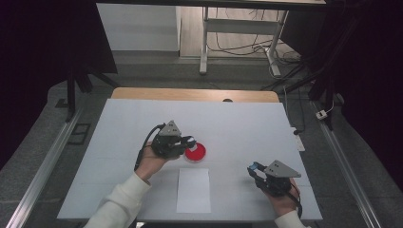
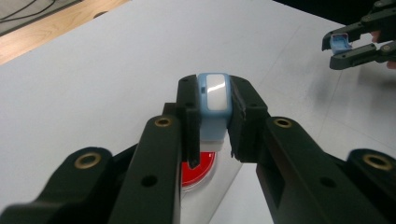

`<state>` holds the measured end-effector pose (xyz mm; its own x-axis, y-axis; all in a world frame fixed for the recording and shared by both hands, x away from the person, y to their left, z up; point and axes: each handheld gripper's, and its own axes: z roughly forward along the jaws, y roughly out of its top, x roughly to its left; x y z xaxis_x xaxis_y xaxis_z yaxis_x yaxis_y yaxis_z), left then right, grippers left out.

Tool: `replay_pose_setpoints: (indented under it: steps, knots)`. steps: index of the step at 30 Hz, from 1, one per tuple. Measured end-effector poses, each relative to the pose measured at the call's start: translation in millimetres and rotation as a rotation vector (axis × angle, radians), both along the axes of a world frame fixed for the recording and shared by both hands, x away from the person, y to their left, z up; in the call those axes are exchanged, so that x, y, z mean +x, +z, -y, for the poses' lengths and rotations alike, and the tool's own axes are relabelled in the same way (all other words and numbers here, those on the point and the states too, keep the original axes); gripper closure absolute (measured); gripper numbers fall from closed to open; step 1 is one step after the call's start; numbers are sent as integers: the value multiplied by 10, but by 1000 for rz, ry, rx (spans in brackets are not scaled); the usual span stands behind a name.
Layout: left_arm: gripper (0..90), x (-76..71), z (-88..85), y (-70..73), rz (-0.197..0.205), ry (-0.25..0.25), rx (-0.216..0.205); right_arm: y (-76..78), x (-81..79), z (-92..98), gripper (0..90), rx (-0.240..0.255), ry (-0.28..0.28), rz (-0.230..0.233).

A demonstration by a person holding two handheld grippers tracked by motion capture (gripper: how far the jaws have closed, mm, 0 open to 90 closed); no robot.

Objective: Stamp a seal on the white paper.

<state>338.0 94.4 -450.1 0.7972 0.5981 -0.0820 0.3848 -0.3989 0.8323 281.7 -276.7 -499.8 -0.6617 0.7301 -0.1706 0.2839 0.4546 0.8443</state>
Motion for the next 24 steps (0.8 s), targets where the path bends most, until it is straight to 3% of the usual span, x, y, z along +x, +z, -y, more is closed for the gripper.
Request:
replay_pose_setpoints:
  steps: [12, 24]
  knots:
    - [752, -105, -8, 23, -3, -39, -12, -1, 0, 5, 648, 6, -5, -1]
    - [752, -244, -10, 6, -2, -74, 4, -5, 5, 1, 648, 8, -7, -1]
